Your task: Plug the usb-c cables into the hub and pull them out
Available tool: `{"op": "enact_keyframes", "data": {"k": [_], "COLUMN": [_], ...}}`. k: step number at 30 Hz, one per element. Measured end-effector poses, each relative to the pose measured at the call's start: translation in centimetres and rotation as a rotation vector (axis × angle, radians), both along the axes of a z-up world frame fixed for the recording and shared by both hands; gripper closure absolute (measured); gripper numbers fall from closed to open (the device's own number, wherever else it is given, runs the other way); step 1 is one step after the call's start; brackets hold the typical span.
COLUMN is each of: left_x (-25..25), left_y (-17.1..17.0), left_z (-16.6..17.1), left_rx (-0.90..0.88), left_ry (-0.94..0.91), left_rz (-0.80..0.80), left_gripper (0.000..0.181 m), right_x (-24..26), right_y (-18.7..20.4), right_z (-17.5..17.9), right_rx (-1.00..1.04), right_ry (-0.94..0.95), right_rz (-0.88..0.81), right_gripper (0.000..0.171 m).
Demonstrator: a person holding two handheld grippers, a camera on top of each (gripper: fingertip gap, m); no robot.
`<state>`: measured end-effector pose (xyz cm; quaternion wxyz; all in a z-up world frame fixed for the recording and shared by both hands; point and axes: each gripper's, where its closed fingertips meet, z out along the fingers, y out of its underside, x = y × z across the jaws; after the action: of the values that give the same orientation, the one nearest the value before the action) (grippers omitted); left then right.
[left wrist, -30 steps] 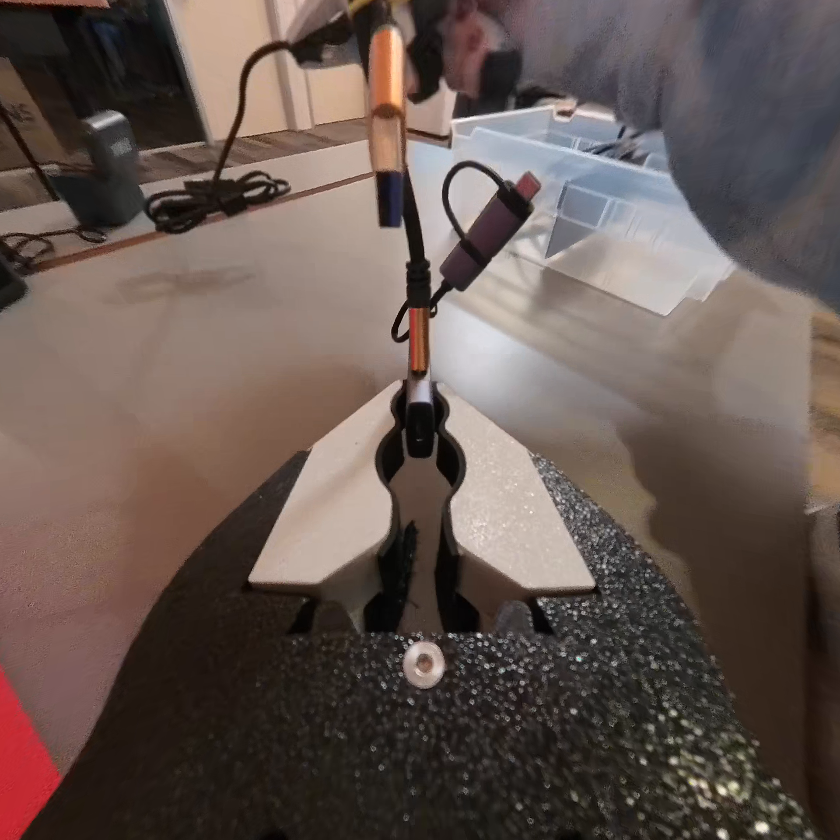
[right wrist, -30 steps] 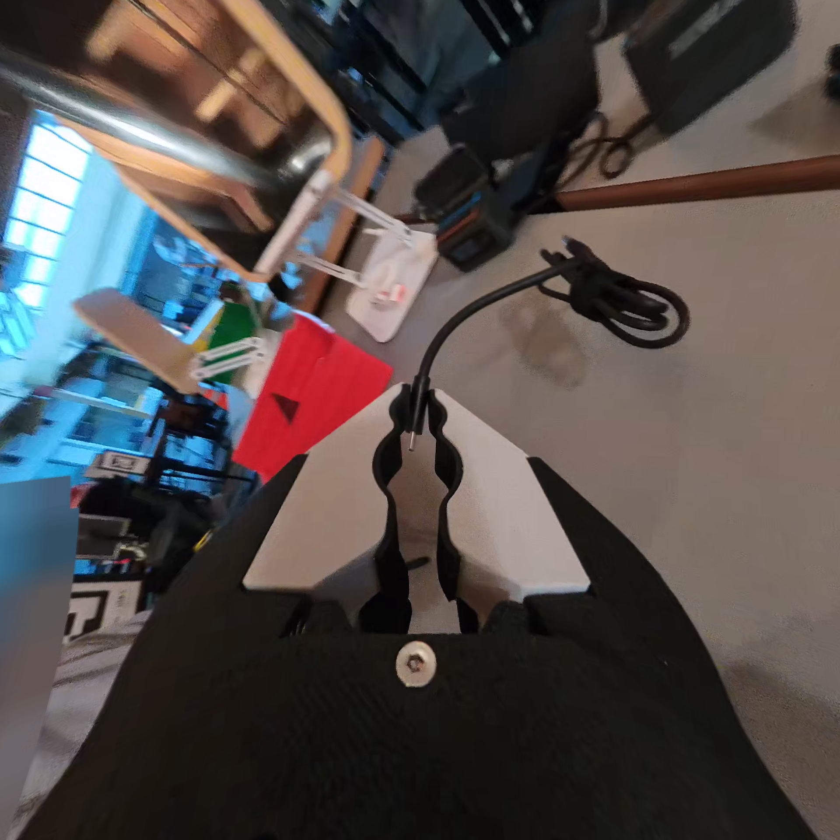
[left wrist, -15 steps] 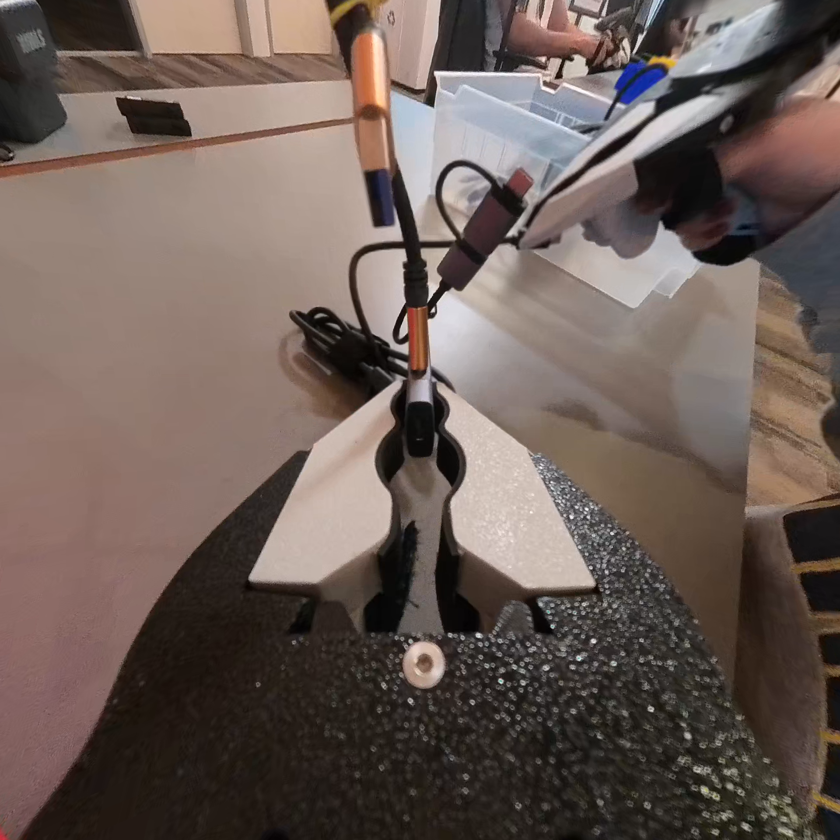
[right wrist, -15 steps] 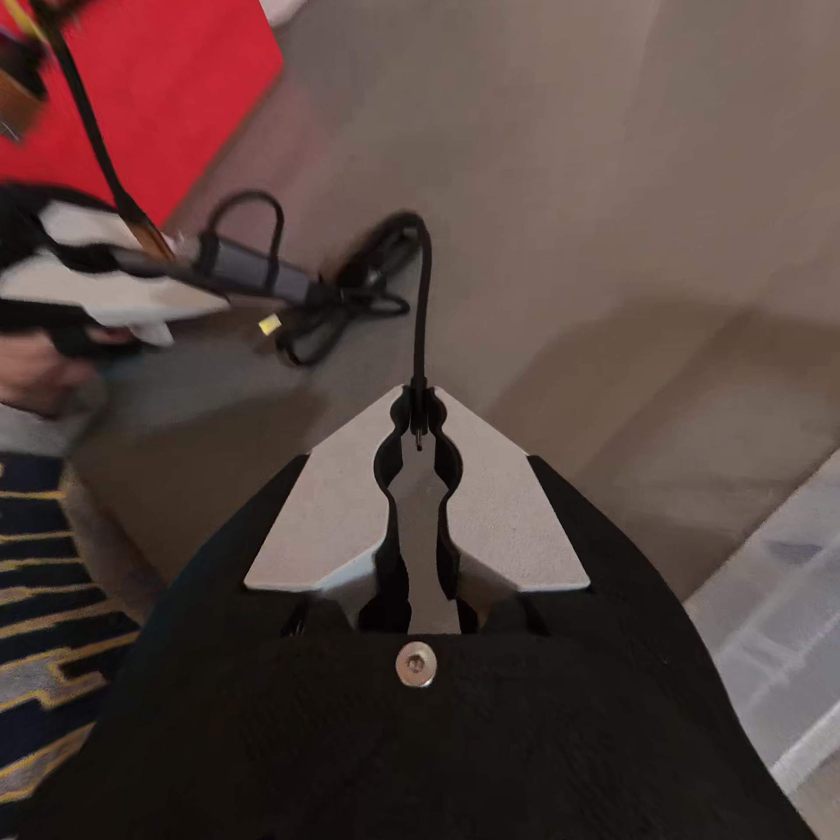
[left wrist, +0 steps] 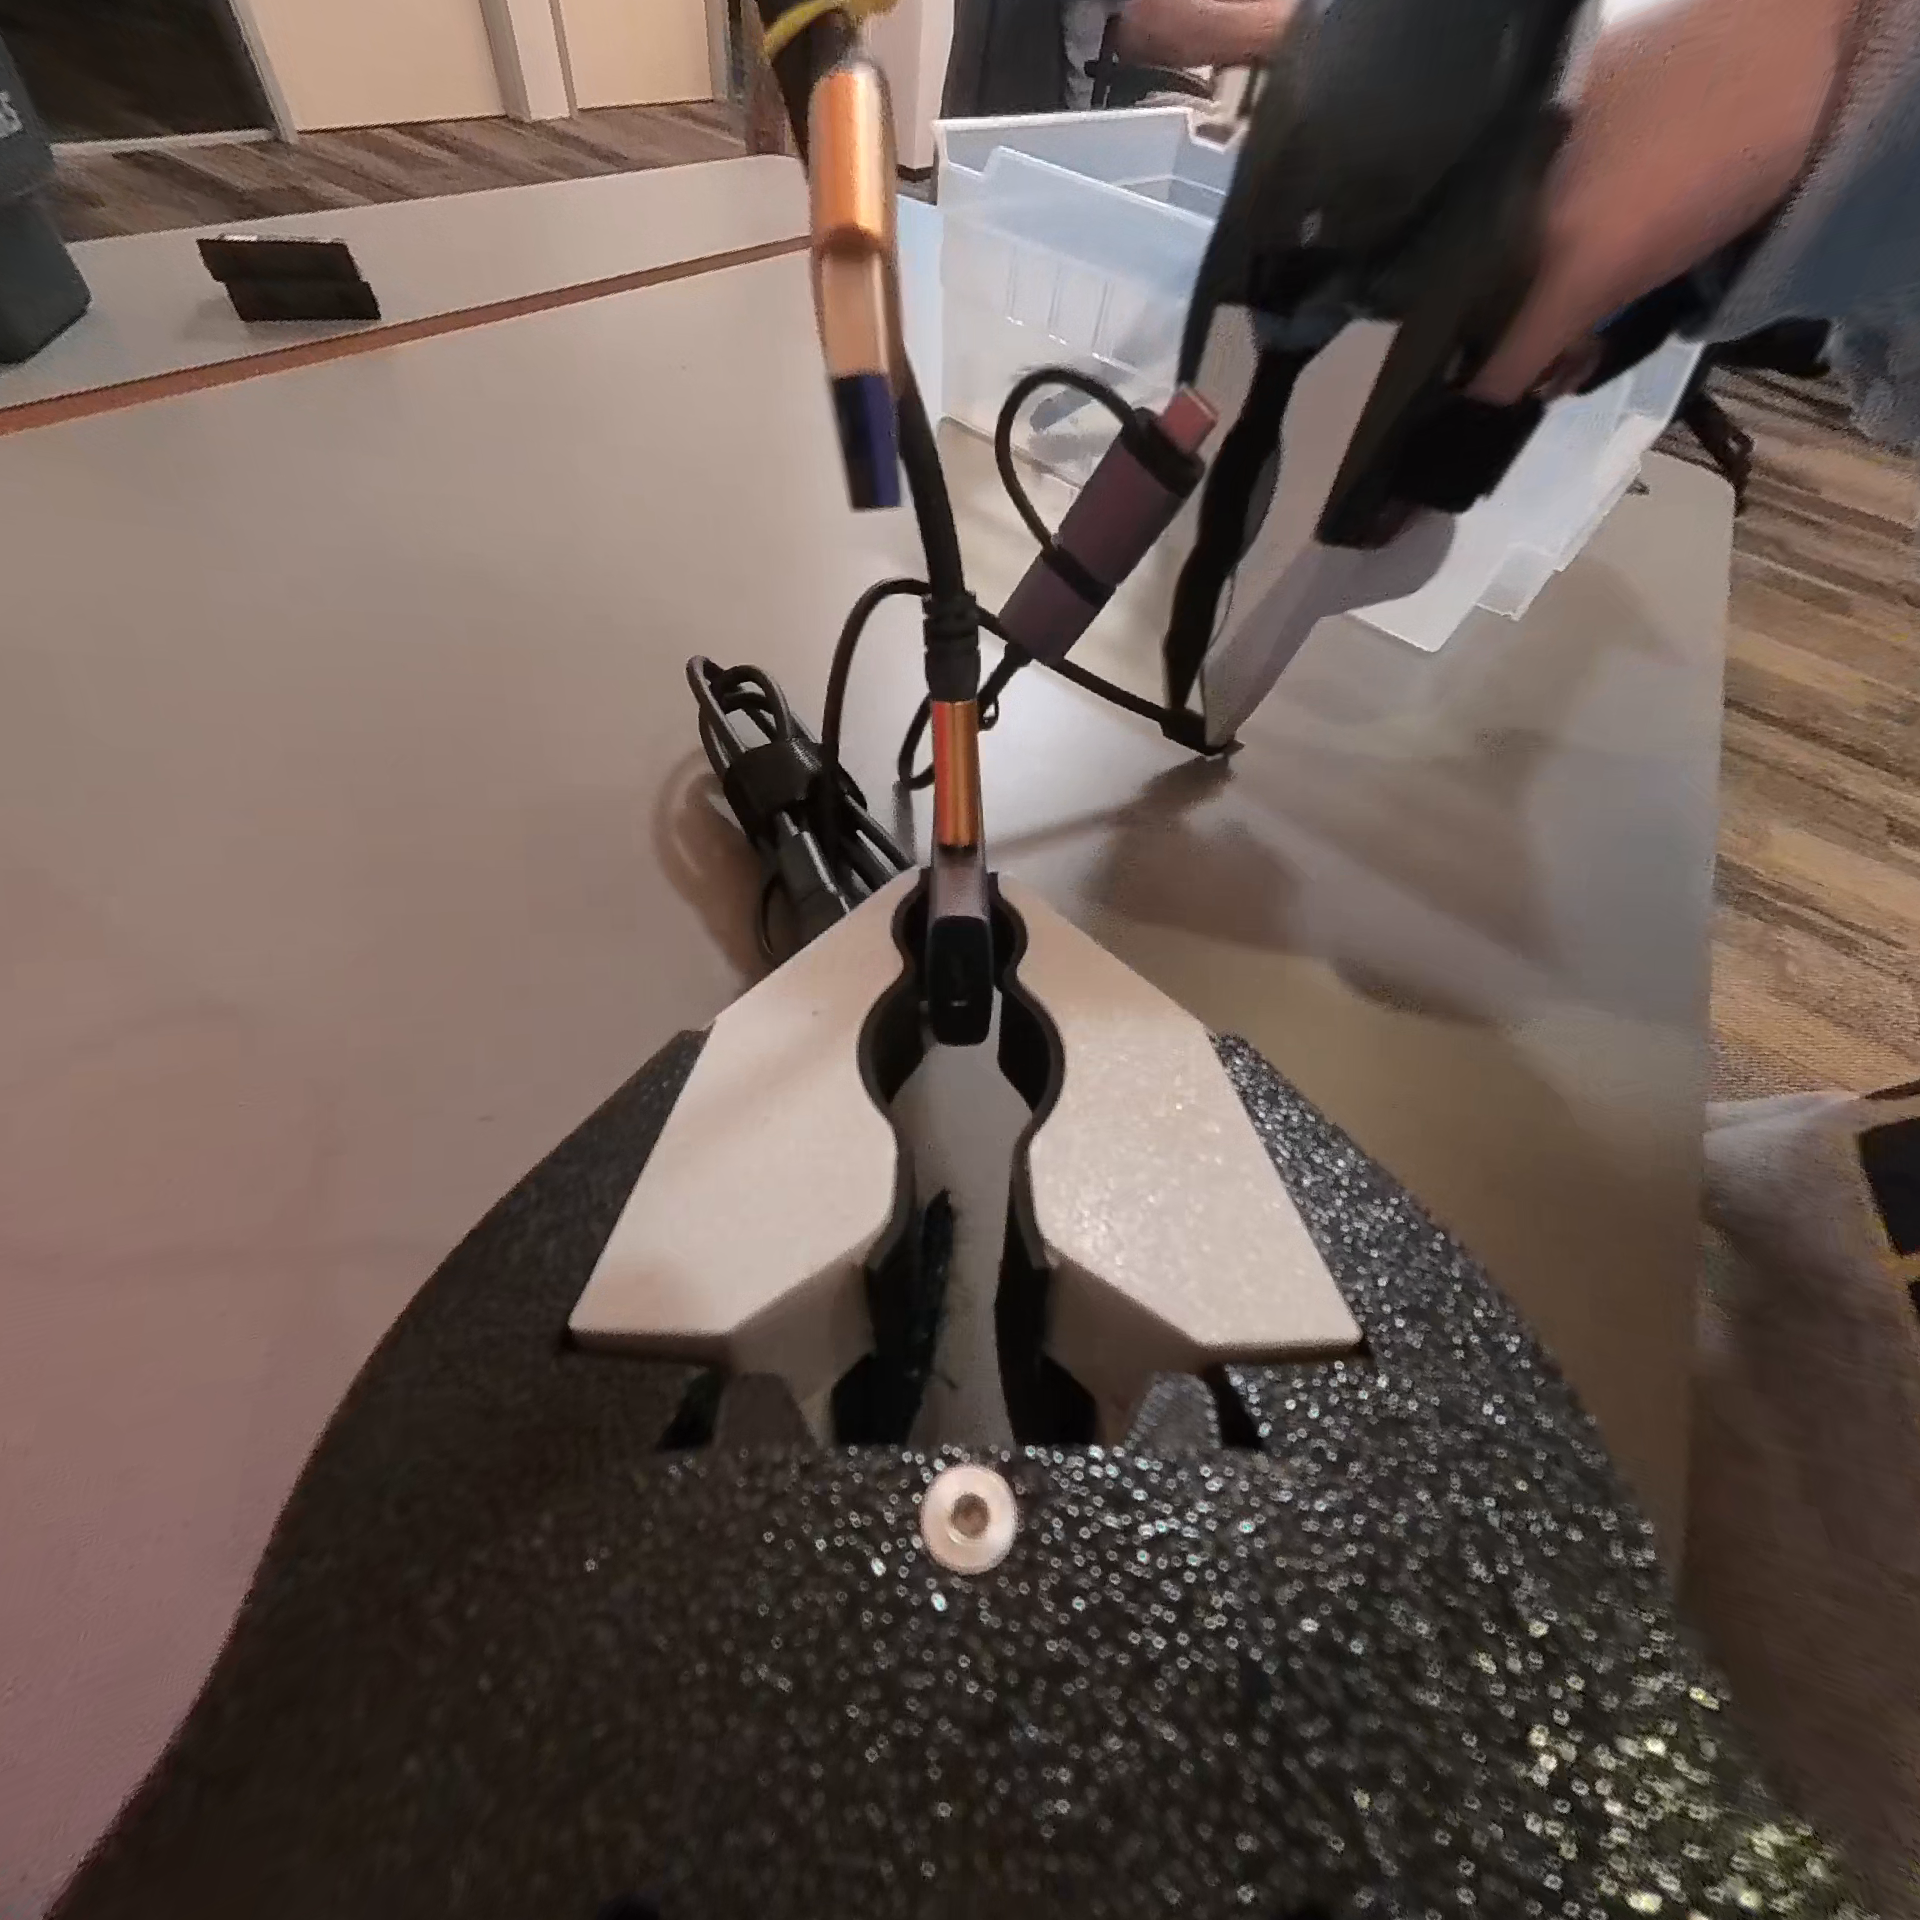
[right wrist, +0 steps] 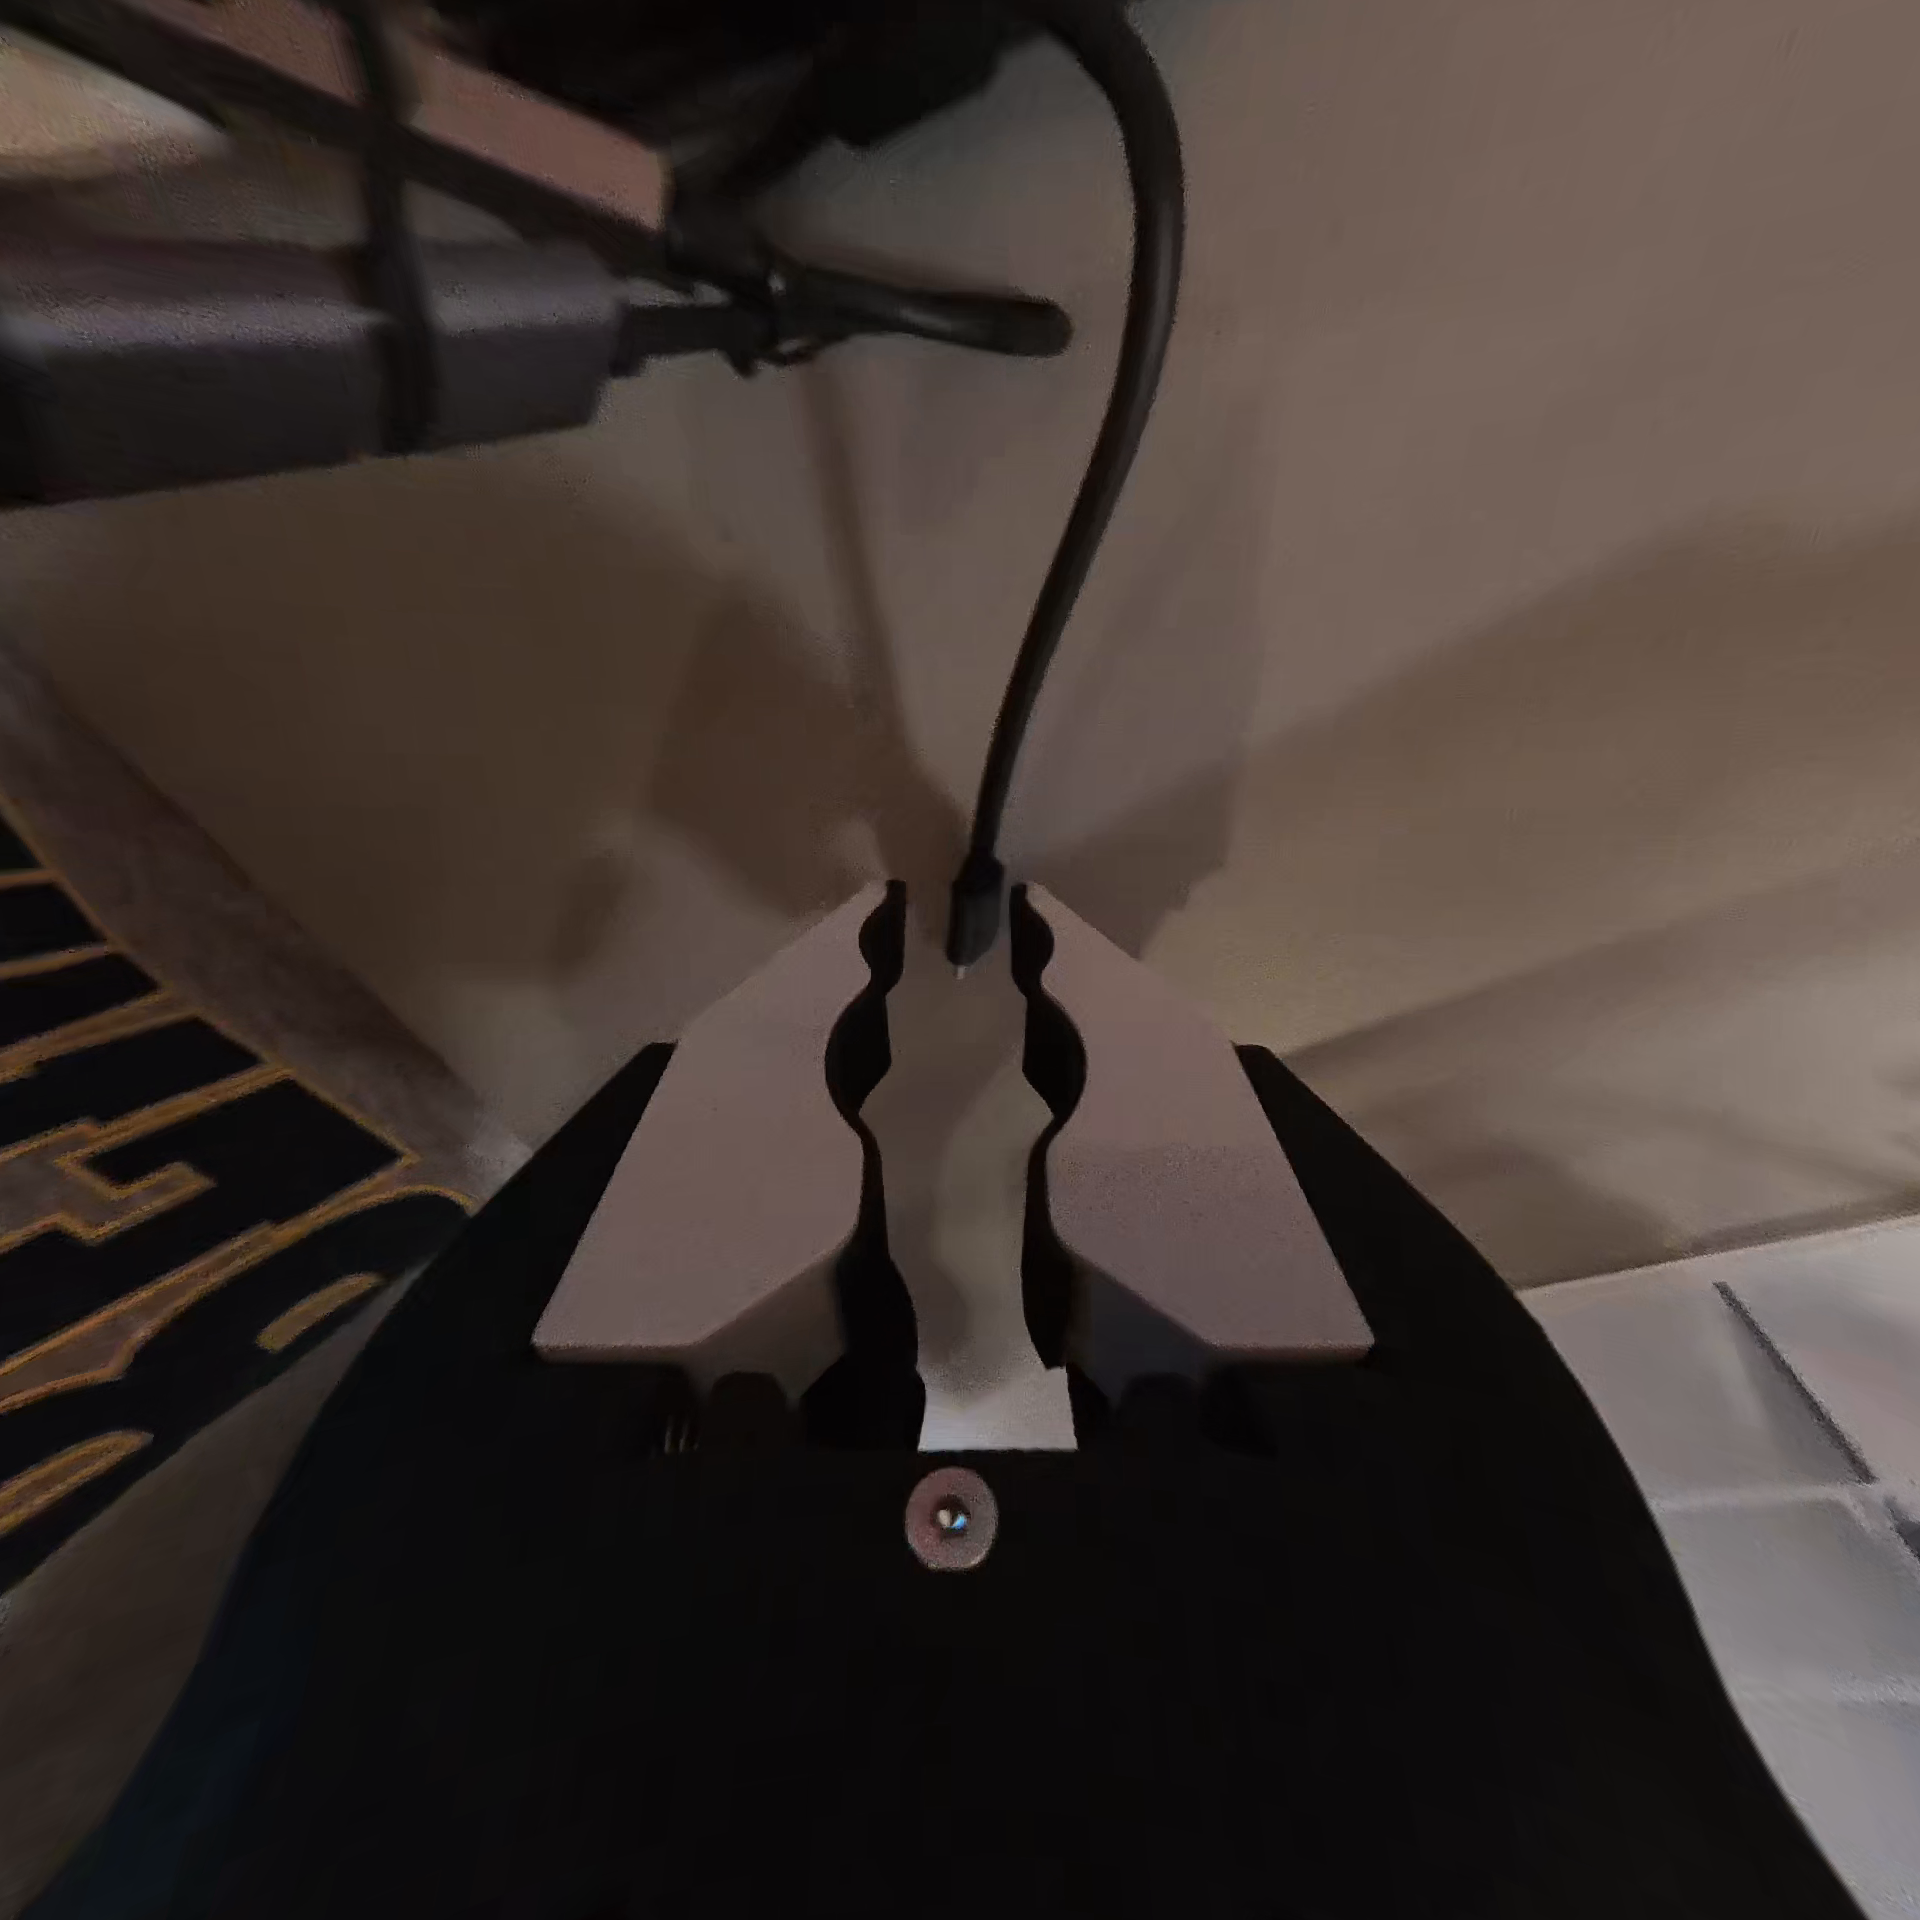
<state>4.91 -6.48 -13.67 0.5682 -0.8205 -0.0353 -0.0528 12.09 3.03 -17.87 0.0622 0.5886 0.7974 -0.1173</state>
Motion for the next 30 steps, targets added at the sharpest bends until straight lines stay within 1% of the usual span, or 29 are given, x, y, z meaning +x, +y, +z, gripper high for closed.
{"op": "enact_keyframes", "data": {"k": [1,2,3,5,8,10,12,15,17,18,21,25,28,30], "left_x": [0.1,0.1,0.2,0.2,0.3,0.7,1.3,2.2,2.2,2.2,2.4,3.3,3.7,3.5], "left_y": [0.0,0.0,0.0,-0.1,-0.2,-0.2,-0.2,-0.4,-0.5,-0.5,-0.7,-1.2,-1.2,-1.0], "left_z": [0.0,-0.1,-0.1,-0.1,-0.1,0.4,0.7,1.2,0.7,0.3,0.0,0.4,0.6,0.8], "left_rx": [-0.002,-0.004,-0.005,-0.007,-0.005,0.014,0.015,0.014,-0.027,-0.049,-0.092,-0.158,-0.213,-0.224], "left_ry": [0.002,0.004,0.006,0.007,-0.017,-0.092,-0.137,-0.223,-0.238,-0.24,-0.269,-0.325,-0.331,-0.331], "left_rz": [-0.004,-0.008,-0.011,-0.014,-0.024,-0.046,-0.083,-0.144,-0.146,-0.14,-0.144,-0.213,-0.245,-0.235], "left_gripper": [0.175,0.176,0.176,0.175,0.175,0.175,0.175,0.175,0.176,0.176,0.175,0.175,0.175,0.175], "right_x": [0.2,0.3,0.3,0.1,-0.8,-1.2,-1.1,-0.6,-0.1,0.1,0.1,-0.8,-1.7,-2.0], "right_y": [0.2,0.3,0.3,-0.4,-3.7,-5.2,-5.9,-5.9,-5.4,-5.0,-3.7,-3.4,-5.2,-7.0], "right_z": [-0.5,-0.9,-1.2,-0.9,1.7,4.0,6.0,8.3,10.1,10.8,12.2,15.4,17.3,17.8], "right_rx": [0.015,0.015,0.009,-0.053,-0.356,-0.554,-0.716,-0.918,-1.051,-1.089,-1.107,-1.168,-1.241,-1.289], "right_ry": [-0.036,-0.066,-0.087,-0.081,0.01,0.096,0.191,0.313,0.404,0.454,0.642,0.896,1.007,1.07], "right_rz": [0.012,0.017,0.023,0.047,-0.034,-0.087,-0.135,-0.225,-0.291,-0.319,-0.394,-0.436,-0.468,-0.482], "right_gripper": [0.152,0.153,0.162,0.163,0.163,0.163,0.163,0.162,0.163,0.163,0.162,0.163,0.163,0.162]}}
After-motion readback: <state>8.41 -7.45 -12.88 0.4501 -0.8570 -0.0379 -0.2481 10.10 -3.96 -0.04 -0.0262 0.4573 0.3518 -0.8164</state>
